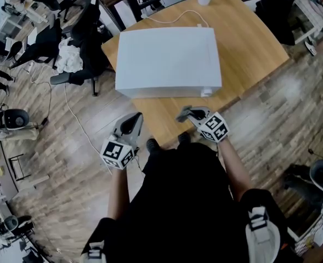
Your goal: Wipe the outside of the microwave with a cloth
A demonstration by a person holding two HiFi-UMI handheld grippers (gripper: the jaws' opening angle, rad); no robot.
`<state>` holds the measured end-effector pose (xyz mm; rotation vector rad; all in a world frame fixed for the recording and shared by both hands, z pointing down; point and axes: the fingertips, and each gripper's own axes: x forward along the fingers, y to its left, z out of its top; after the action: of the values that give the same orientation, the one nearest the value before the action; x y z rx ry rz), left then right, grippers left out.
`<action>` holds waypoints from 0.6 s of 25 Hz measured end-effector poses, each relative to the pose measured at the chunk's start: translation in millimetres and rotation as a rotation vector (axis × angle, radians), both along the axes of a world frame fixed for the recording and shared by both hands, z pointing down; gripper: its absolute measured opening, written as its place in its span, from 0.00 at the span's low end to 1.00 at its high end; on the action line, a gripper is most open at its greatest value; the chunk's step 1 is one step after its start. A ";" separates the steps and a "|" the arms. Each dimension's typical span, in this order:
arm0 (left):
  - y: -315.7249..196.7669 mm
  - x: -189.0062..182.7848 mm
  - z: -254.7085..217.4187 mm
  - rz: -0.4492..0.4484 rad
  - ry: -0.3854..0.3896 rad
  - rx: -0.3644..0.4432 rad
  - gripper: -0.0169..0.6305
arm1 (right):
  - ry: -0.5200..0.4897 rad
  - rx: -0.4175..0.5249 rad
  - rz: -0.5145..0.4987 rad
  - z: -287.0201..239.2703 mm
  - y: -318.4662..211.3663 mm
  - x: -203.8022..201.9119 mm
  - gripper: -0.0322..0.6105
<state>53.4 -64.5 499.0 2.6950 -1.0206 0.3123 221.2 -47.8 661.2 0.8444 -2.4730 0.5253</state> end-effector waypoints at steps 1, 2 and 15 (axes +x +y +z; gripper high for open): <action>0.1 1.4 -0.1 -0.002 -0.001 -0.003 0.03 | -0.005 0.013 -0.005 -6.6 0.3 0.1 0.08; 0.3 2.7 -0.1 -0.003 -0.001 -0.005 0.03 | -0.008 0.023 -0.011 -13.0 0.7 0.2 0.08; 7.2 25.4 -1.2 0.012 0.003 0.006 0.03 | 0.011 0.133 -0.060 -70.3 2.0 7.5 0.08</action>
<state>78.8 -57.3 497.8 2.7073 -1.0072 0.3078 228.7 -45.8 590.9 0.8186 -2.5368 0.3372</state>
